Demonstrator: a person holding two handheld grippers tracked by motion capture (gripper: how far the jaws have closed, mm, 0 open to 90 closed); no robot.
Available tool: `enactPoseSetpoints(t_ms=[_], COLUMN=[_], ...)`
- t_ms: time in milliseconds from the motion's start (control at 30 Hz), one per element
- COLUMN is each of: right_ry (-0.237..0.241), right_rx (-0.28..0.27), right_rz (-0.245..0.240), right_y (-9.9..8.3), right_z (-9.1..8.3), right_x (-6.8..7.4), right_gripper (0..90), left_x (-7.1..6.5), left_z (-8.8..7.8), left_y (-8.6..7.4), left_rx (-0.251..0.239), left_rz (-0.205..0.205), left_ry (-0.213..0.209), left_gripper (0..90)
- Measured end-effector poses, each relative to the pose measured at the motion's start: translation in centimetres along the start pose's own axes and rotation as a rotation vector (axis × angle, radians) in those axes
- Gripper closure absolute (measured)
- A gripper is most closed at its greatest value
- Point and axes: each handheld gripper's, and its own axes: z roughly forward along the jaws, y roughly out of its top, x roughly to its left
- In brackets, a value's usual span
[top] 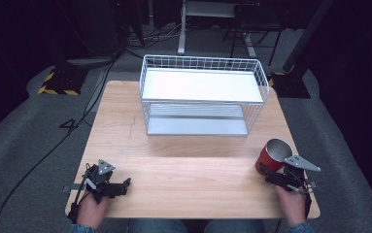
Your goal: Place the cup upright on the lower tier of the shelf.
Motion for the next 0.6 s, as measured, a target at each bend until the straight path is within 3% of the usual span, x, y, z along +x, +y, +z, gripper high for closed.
enactPoseSetpoints(t_ms=[100, 600], right_ry=[0.019, 0.0], right_rx=[0.004, -0.005], right_rz=[-0.002, 0.0], right_y=[-0.19, -0.37], right_z=[0.15, 0.43], right_x=[-0.17, -0.1], right_gripper=[16.1, 17.6], left_x=[0.0, 0.0], left_z=[0.0, 0.0], left_y=[0.0, 0.0], left_rx=[0.0, 0.0], left_rz=[0.0, 0.0], left_ry=[0.0, 0.0], left_gripper=[0.1, 0.1])
